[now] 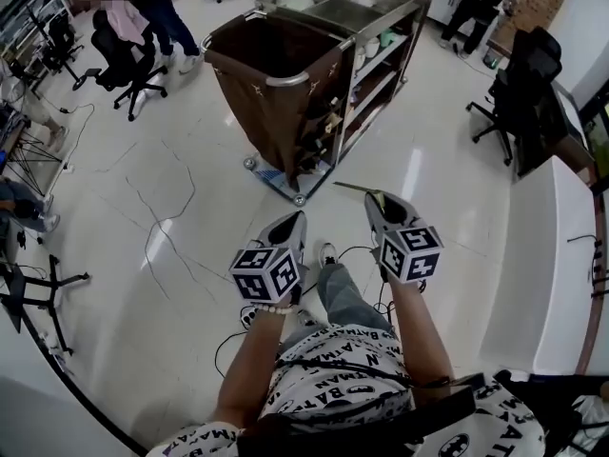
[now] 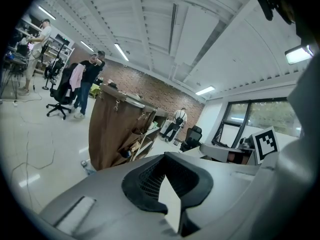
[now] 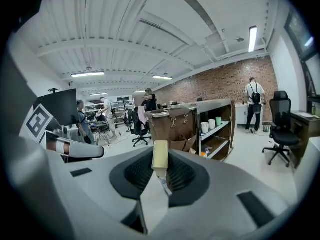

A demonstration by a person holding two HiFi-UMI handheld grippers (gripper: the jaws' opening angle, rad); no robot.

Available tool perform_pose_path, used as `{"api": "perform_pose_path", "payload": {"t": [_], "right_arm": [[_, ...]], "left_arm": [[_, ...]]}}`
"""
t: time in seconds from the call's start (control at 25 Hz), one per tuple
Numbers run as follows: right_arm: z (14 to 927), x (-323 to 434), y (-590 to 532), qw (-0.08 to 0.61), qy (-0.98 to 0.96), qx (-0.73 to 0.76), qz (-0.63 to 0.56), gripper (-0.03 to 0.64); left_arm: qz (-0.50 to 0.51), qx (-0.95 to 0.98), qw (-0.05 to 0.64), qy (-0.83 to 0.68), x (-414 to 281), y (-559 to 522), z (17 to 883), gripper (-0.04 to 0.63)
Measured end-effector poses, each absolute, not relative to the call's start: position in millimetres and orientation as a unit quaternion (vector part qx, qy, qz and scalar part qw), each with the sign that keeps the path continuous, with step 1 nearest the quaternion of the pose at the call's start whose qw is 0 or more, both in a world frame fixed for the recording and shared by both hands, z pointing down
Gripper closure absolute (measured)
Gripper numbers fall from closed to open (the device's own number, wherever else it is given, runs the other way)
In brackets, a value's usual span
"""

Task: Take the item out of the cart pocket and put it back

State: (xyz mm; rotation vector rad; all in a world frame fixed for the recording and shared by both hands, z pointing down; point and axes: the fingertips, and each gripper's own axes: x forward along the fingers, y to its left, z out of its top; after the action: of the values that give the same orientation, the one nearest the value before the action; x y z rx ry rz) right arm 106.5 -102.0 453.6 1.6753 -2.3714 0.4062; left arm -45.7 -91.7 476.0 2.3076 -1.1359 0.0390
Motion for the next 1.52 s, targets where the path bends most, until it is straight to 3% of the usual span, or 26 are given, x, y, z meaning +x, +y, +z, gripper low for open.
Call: {"api": "perform_pose_path", "payload": {"t": [0.84, 1.52], "right_arm": [[434, 110, -324, 0.093, -0.83, 0.541, 0.1, 0.54], [546, 88, -420, 0.183, -0.843, 0.479, 0.161, 0.54]], "left_arm": [[0.012, 0.852, 0.263, -0.452, -27, -281, 468, 0.595], [0.03, 0.827, 0.295, -0.477, -18, -366, 509, 0.595]]}}
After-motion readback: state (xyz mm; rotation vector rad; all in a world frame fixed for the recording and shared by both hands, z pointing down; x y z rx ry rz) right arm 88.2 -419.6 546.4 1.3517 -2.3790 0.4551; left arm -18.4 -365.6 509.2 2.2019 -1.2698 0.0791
